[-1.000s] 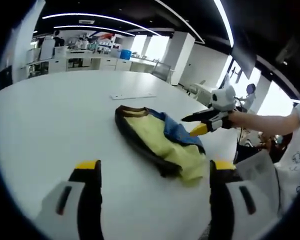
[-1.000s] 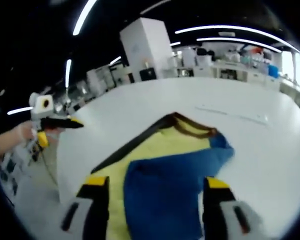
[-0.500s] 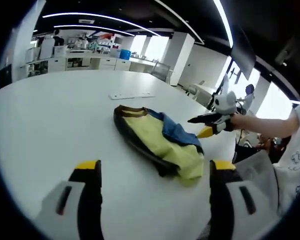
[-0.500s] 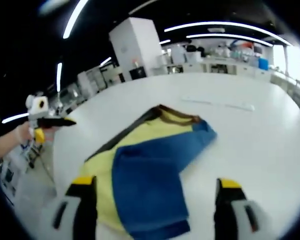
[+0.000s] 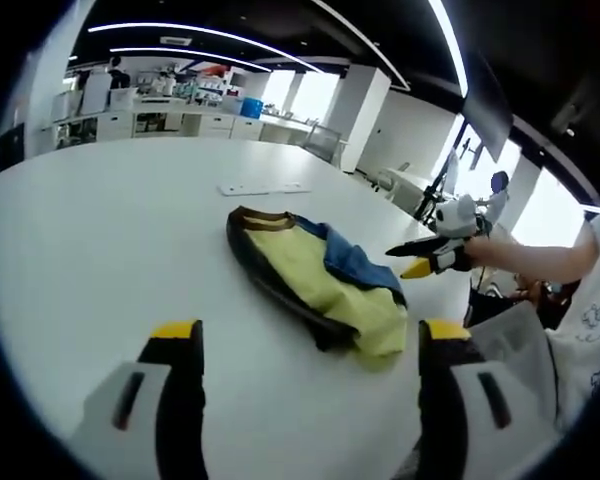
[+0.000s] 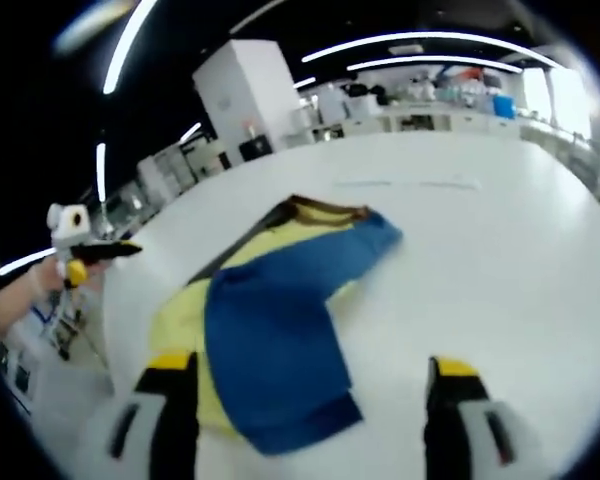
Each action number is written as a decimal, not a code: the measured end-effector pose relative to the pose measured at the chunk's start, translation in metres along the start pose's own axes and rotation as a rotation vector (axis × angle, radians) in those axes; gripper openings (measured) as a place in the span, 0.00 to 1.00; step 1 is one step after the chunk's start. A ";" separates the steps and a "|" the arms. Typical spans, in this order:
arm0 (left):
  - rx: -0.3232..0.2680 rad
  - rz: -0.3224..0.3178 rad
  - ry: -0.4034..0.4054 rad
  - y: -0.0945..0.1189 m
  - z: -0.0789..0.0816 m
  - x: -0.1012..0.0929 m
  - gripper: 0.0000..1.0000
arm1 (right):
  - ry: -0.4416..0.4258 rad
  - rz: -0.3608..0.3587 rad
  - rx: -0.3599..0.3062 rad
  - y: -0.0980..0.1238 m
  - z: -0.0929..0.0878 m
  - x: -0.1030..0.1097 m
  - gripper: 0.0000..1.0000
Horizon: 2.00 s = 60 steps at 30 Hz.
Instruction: Fold the garment on the visible template until the final outline fits inside the template.
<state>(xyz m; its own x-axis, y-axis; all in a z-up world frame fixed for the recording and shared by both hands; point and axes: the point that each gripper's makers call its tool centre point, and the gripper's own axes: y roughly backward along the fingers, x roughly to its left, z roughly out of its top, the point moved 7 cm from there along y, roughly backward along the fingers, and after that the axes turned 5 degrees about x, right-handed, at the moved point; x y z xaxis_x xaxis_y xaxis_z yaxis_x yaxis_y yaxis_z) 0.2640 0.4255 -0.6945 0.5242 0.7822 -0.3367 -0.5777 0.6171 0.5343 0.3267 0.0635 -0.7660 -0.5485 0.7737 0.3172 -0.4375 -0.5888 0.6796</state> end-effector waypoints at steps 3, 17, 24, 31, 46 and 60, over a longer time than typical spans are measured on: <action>0.002 -0.001 0.005 0.000 -0.002 0.000 0.86 | -0.023 -0.001 -0.001 0.000 -0.006 -0.006 0.93; -0.006 -0.001 0.029 0.001 -0.010 0.002 0.85 | -0.041 0.000 0.017 0.008 -0.023 -0.004 0.77; -0.005 -0.004 0.042 0.001 -0.016 0.000 0.85 | -0.025 -0.010 0.038 0.006 -0.027 -0.007 0.63; -0.007 0.002 0.051 0.004 -0.019 0.002 0.85 | -0.007 -0.027 0.049 0.005 -0.030 -0.009 0.43; -0.011 0.001 0.072 0.004 -0.026 -0.004 0.84 | 0.071 -0.076 0.091 -0.003 -0.033 -0.010 0.13; -0.020 0.003 0.095 0.006 -0.032 -0.002 0.84 | 0.223 -0.126 0.129 -0.009 -0.031 -0.007 0.00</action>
<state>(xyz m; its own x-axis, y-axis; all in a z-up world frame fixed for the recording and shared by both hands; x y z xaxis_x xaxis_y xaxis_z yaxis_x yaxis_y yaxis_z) 0.2398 0.4298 -0.7152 0.4614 0.7880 -0.4075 -0.5918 0.6156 0.5204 0.3123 0.0556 -0.7947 -0.6448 0.7600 0.0809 -0.4259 -0.4452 0.7877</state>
